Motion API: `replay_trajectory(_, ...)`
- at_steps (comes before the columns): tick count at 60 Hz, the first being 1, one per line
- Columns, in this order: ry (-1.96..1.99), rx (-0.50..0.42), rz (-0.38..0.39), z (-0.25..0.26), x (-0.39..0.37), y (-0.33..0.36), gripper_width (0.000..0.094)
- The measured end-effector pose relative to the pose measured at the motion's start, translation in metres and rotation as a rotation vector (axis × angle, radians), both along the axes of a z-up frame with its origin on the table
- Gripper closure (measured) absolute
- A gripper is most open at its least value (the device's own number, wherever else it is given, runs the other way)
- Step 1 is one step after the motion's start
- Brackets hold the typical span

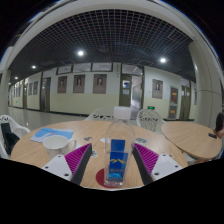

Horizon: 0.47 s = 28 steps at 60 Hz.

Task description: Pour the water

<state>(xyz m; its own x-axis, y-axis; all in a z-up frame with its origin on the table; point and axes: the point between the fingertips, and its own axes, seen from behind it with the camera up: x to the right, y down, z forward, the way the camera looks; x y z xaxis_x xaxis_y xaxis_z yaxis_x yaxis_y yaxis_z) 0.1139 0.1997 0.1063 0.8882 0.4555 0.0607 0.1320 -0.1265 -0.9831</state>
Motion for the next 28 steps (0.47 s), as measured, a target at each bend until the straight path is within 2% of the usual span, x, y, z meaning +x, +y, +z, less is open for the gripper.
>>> replay_trajectory(8,0.009,-0.027,-0.031,0.017,0.02,-0.046,0.008)
replay_trajectory(16,0.047,-0.075,-0.016,0.02,0.028,-0.119,0.009)
replay_trajectory(28,0.184,-0.201,0.111,0.023,0.007,-0.218,0.0089)
